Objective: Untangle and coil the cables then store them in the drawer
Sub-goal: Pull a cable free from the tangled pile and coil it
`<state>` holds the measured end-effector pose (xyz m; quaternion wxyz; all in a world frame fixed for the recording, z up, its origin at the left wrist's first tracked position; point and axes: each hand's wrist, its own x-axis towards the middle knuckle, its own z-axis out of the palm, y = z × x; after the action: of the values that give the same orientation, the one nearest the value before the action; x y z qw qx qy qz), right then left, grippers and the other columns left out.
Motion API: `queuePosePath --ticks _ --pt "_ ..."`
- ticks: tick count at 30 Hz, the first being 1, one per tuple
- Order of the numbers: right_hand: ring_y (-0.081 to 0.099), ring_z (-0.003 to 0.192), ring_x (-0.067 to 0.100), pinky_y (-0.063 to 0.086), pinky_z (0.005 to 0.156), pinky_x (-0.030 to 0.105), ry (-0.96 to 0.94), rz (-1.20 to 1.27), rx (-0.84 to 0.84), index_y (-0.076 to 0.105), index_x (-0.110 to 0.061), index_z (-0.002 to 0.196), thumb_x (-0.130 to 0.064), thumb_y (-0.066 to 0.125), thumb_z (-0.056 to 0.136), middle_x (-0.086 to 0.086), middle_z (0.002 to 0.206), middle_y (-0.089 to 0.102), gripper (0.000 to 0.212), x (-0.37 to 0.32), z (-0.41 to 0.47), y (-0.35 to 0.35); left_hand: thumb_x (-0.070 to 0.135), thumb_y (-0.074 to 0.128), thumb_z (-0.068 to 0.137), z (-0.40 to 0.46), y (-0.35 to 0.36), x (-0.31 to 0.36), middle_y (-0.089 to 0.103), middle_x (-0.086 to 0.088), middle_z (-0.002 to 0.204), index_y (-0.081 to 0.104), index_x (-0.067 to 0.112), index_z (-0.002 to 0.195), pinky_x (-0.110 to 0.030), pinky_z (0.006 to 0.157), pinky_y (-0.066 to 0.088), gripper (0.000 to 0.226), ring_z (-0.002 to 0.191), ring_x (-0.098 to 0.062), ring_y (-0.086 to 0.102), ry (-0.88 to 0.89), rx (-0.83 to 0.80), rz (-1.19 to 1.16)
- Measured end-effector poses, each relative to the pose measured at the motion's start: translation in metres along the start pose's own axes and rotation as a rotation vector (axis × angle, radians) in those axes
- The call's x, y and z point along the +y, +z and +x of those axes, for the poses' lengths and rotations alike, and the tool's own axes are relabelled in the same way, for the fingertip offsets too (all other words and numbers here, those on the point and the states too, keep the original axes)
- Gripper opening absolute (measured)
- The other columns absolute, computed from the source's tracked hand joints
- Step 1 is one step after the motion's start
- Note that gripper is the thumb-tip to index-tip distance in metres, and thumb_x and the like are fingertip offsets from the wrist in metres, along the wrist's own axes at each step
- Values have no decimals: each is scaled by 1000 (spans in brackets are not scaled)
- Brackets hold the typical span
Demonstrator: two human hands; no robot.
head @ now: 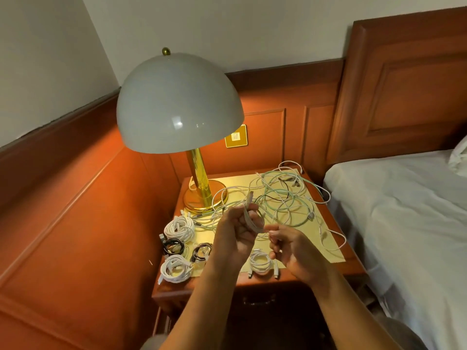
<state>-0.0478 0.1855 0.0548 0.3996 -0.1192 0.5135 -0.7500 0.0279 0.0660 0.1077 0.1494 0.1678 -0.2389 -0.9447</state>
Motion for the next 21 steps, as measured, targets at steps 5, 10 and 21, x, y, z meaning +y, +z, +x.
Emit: queuePosePath --ticks 5,10,21 --pt "50 64 12 44 55 24 -120 183 100 58 -7 114 6 55 89 6 74 51 28 10 -27 21 2 46 68 -36 -14 -10 33 0 52 58 3 62 -21 47 33 14 44 -11 29 59 131 -29" --pt "49 66 13 40 59 25 -132 134 134 67 -5 103 -17 63 89 7 78 59 19 31 -47 55 5 45 70 -54 -22 -10 28 2 50 51 6 65 -22 44 33 8 42 -10 26 73 173 -17" --pt "69 90 26 55 88 51 -208 -443 258 72 -17 85 -18 61 95 7 84 72 14 42 -62 68 3 36 87 -71 -40 -19 41 0 51 51 6 72 -24 49 34 21 42 -11 34 44 257 -5"
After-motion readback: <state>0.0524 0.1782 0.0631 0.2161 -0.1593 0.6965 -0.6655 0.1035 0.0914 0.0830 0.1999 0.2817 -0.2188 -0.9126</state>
